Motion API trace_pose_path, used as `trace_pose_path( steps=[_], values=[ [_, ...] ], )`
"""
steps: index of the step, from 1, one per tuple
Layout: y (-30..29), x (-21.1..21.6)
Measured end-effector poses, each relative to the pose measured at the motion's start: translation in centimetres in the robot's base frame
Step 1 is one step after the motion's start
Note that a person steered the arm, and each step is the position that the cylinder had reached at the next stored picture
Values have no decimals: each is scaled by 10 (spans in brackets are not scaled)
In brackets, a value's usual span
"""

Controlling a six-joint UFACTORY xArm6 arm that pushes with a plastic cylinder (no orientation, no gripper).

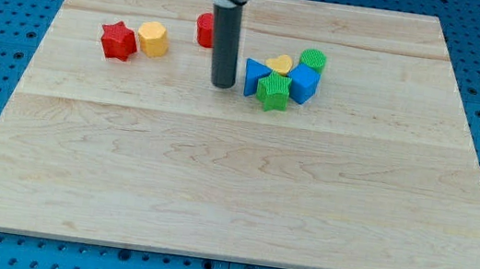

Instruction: Slide red star along with yellow hexagon towards group of blocks

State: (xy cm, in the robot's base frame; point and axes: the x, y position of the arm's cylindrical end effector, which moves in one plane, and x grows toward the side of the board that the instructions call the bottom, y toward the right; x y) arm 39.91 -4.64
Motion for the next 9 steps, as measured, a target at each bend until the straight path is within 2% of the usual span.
trace_pose_path(
  steps=[1,3,5,6,7,8,9],
  values=[
    [-41,23],
    [-132,1],
    [-143,-47],
    [-159,-46],
    [-202,-50],
    [-206,-79],
    [-172,-86]
  ],
)
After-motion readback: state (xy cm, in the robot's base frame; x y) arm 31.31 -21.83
